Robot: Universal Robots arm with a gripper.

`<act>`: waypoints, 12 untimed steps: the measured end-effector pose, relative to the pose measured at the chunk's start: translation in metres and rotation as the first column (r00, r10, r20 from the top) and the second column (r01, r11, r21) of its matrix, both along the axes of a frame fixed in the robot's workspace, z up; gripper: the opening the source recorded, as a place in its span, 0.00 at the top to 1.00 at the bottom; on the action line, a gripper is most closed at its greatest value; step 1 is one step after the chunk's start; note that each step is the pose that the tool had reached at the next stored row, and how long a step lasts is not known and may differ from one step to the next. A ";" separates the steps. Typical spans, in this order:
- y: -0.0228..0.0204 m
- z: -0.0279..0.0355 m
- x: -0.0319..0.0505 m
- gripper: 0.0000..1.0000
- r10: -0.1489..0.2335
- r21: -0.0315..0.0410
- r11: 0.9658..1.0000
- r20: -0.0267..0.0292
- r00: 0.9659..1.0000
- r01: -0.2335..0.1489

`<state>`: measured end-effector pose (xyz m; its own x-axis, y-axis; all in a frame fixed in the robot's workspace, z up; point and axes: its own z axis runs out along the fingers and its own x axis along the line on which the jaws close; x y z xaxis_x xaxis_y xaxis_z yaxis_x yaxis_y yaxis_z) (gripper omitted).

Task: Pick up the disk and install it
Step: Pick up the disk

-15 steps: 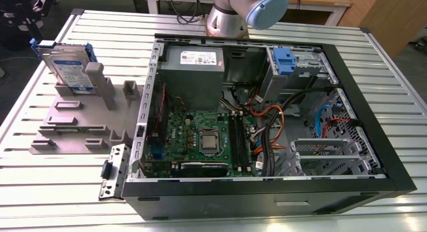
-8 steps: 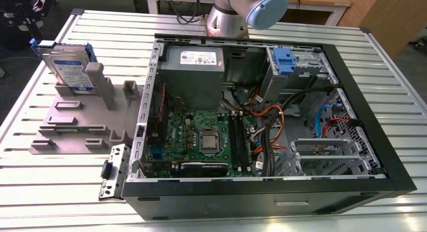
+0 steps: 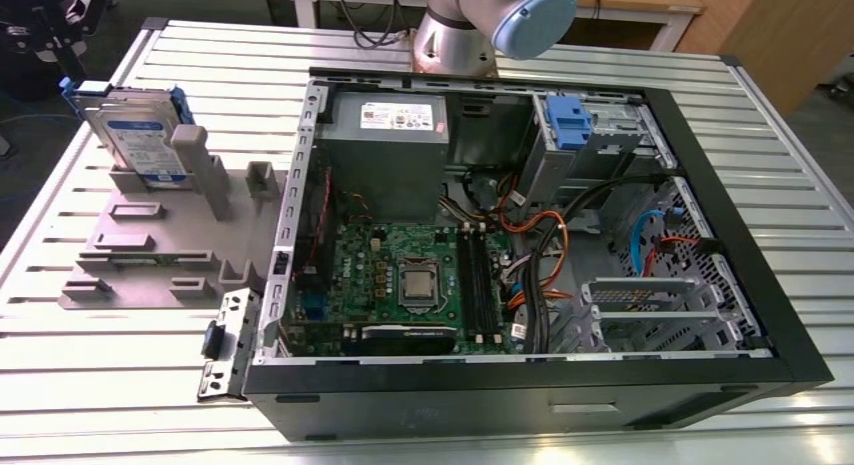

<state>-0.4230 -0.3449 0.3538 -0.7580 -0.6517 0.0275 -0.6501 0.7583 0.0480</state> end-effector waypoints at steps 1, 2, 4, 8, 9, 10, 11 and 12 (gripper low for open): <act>0.0000 0.0000 0.0000 0.89 0.002 0.000 1.000 0.000 1.000 -0.002; 0.0000 0.0000 0.0000 0.89 0.004 0.000 1.000 0.000 1.000 -0.004; 0.0000 0.0000 0.0000 0.89 0.008 0.000 1.000 0.000 1.000 -0.008; 0.0000 0.0000 0.0000 0.89 0.017 0.000 1.000 0.000 1.000 -0.017; 0.0000 0.0000 0.0000 0.89 0.019 0.000 1.000 0.000 1.000 -0.019; 0.0000 0.0000 0.0000 0.89 0.021 0.000 1.000 0.000 1.000 -0.021; 0.0000 0.0000 0.0000 0.89 0.023 0.000 1.000 0.000 1.000 -0.023; 0.0000 0.0000 0.0000 0.89 0.025 0.000 1.000 0.000 1.000 -0.025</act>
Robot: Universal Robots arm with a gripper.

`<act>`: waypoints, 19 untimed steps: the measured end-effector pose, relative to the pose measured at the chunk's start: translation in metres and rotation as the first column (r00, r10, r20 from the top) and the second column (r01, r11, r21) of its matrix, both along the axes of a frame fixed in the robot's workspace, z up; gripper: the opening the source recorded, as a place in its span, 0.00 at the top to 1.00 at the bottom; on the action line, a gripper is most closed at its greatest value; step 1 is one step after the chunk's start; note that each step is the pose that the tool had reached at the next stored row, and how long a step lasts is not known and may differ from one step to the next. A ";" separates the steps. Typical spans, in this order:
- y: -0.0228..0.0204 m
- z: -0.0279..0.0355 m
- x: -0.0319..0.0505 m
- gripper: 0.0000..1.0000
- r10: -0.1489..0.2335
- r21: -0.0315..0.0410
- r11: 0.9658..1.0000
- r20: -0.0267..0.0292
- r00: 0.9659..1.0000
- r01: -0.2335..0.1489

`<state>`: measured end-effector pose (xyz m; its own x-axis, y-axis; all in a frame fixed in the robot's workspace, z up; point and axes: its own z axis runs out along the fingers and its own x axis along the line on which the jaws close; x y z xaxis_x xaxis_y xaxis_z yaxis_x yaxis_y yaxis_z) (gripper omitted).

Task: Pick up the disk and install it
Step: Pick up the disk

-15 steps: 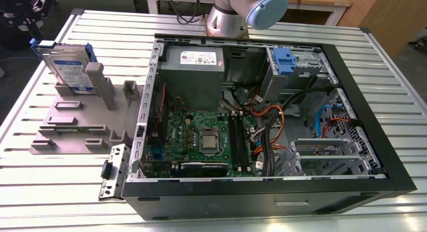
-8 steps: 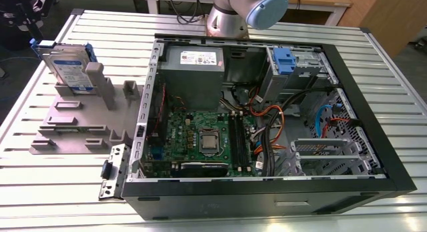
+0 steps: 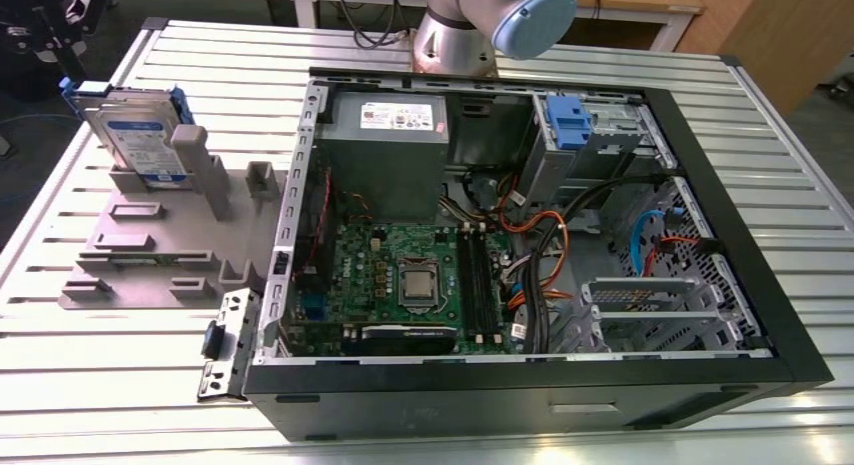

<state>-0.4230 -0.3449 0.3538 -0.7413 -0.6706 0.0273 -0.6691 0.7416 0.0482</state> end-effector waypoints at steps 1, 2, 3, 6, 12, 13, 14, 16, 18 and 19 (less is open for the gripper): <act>0.0000 0.0000 0.0000 0.89 0.002 0.000 1.000 0.000 1.000 -0.002; 0.0000 0.0000 0.0000 0.89 0.004 0.000 1.000 0.000 1.000 -0.004; 0.0000 0.0000 0.0000 0.89 0.007 0.000 1.000 0.000 1.000 -0.007; 0.0000 0.0000 0.0000 0.89 0.013 0.000 1.000 0.000 1.000 -0.013; 0.0000 0.0000 0.0000 0.89 0.027 0.000 1.000 0.000 1.000 -0.027; 0.0000 0.0000 0.0000 0.89 0.029 0.000 1.000 0.000 1.000 -0.029; 0.0000 0.0000 0.0000 0.89 0.031 0.000 1.000 0.000 1.000 -0.031; 0.0000 0.0000 0.0000 0.89 0.035 0.000 0.999 0.000 0.999 -0.035; 0.0000 0.0000 0.0000 0.89 0.039 0.000 0.999 0.000 0.999 -0.039; 0.0000 0.0000 0.0000 0.89 0.041 0.000 0.999 0.000 0.999 -0.041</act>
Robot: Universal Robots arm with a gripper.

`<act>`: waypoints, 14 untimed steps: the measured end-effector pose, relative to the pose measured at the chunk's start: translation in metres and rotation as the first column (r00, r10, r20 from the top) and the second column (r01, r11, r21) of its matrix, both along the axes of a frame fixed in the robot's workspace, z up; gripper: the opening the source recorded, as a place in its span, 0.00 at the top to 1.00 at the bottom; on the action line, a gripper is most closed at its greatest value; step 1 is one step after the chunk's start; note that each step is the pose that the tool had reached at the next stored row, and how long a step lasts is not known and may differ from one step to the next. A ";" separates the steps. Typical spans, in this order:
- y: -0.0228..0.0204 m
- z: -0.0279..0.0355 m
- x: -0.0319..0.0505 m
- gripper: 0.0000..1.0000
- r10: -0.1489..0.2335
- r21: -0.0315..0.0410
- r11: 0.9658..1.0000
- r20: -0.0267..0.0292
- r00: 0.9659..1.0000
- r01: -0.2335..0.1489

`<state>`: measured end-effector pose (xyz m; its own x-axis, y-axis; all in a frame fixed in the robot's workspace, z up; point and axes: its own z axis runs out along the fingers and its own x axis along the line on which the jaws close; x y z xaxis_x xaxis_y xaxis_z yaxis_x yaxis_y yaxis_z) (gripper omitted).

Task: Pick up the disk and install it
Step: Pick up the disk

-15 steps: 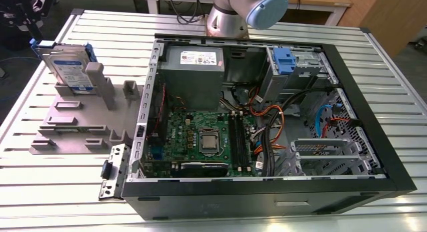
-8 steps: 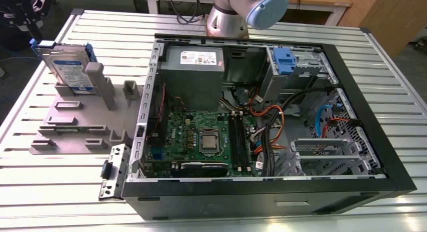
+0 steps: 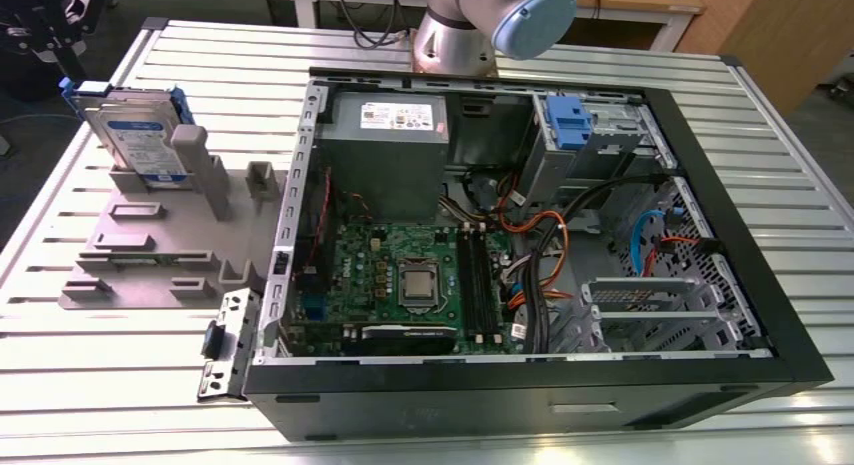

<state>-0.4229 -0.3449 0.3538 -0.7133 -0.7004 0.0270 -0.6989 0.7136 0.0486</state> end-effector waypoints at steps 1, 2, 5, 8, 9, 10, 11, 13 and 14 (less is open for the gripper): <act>0.0000 0.0000 0.0000 0.89 0.002 0.000 1.000 0.000 1.000 -0.002; 0.0000 0.0000 0.0000 0.89 0.004 0.000 1.000 0.000 1.000 -0.004; 0.0000 0.0000 0.0000 0.89 0.010 0.000 1.000 0.000 1.000 -0.010; 0.0000 0.0000 0.0000 0.89 0.015 0.000 1.000 0.000 1.000 -0.015; 0.0000 0.0000 0.0000 0.89 0.017 0.000 1.000 0.000 1.000 -0.017; 0.0000 0.0000 0.0000 0.89 0.019 0.000 1.000 0.000 1.000 -0.019; 0.0000 0.0000 0.0000 0.89 0.021 0.000 1.000 0.000 1.000 -0.021; 0.0000 0.0000 0.0000 0.89 0.024 0.001 1.000 0.000 1.000 -0.024; 0.0000 0.0000 0.0000 0.89 0.025 0.001 1.000 0.000 1.000 -0.025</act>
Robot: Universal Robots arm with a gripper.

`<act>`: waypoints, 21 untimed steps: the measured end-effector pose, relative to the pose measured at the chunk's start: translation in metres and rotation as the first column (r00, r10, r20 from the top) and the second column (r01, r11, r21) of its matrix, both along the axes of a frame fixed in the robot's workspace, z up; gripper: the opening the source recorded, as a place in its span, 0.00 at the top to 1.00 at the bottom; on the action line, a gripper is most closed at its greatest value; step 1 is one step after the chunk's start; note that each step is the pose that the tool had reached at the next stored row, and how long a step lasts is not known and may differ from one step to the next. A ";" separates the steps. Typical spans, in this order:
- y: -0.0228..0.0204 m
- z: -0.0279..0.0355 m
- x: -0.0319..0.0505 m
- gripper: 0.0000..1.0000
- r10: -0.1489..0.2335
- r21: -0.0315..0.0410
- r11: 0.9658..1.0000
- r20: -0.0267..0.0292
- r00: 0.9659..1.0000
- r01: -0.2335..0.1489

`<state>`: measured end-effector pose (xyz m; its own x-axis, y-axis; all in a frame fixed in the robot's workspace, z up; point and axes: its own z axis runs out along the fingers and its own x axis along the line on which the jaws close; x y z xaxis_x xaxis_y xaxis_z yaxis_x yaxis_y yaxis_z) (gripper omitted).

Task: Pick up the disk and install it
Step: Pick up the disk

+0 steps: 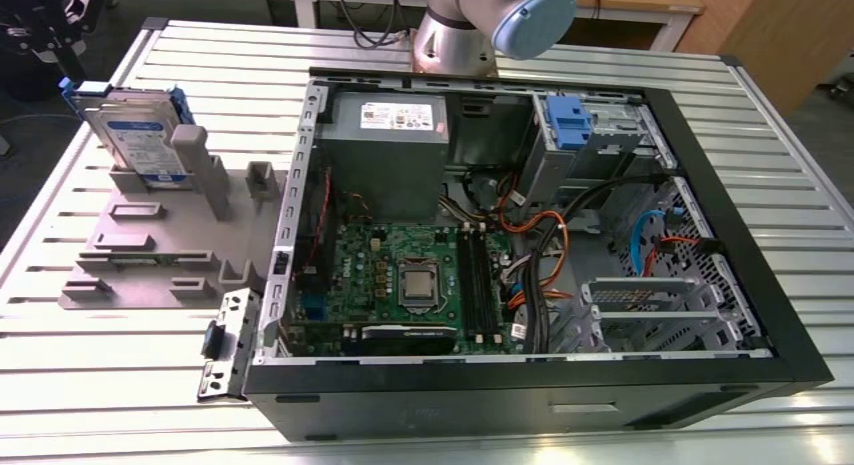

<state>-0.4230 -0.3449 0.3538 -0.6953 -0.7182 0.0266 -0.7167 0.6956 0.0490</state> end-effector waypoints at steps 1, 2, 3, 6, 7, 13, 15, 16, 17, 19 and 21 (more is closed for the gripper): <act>0.0000 0.0000 0.0000 0.89 0.001 0.000 1.000 0.000 1.000 -0.001; 0.0000 0.0000 0.0000 0.89 0.002 0.000 1.000 0.000 1.000 -0.002; 0.0000 0.0000 0.0000 0.89 0.002 0.000 1.000 0.000 1.000 -0.002; 0.0000 0.0000 0.0000 0.89 0.002 0.000 1.000 0.000 1.000 -0.002; 0.0000 0.0000 0.0000 0.89 0.002 0.000 1.000 0.000 1.000 -0.002; 0.0000 0.0000 0.0000 0.89 0.003 0.000 1.000 0.000 1.000 -0.003; 0.0000 0.0000 0.0000 0.89 0.011 0.000 1.000 0.000 1.000 -0.011; 0.0000 0.0000 0.0000 0.89 0.018 0.000 1.000 0.000 1.000 -0.018; 0.0000 0.0000 0.0000 0.89 0.028 0.000 1.000 0.000 1.000 -0.028; 0.0000 -0.0001 0.0000 0.89 0.041 0.000 0.999 0.001 0.999 -0.041; 0.0000 0.0001 0.0000 0.89 0.044 0.000 0.999 0.004 0.999 -0.044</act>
<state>-0.4229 -0.3449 0.3539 -0.6631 -0.7482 0.0239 -0.7469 0.6634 0.0458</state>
